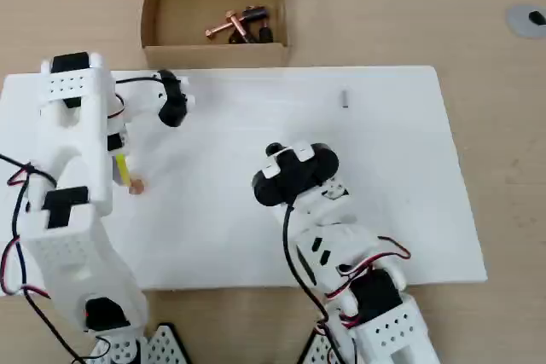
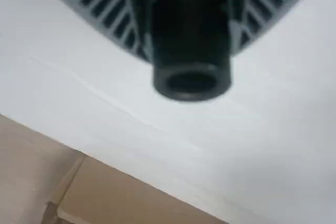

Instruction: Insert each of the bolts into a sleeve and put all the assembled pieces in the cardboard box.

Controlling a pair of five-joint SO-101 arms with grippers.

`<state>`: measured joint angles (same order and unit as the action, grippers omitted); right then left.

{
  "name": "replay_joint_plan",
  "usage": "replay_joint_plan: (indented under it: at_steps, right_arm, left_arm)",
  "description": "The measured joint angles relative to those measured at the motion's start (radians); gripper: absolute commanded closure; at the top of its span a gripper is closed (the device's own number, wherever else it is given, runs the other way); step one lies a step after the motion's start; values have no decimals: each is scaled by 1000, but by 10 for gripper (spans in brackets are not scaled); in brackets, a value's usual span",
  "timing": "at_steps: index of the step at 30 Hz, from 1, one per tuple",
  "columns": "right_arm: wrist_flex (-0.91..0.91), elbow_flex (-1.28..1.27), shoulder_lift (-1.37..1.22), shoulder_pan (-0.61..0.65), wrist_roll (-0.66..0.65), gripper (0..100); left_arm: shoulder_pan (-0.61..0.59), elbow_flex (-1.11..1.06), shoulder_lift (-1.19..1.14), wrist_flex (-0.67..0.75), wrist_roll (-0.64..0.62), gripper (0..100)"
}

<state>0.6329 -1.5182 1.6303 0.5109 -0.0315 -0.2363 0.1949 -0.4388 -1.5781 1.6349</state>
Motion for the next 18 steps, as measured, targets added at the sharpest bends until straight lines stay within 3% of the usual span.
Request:
replay_joint_plan:
  at_steps: [18]
  right_arm:
    - [0,0,0,0,-54,989]
  left_arm:
    - [3,-43,-66,17,-6,801]
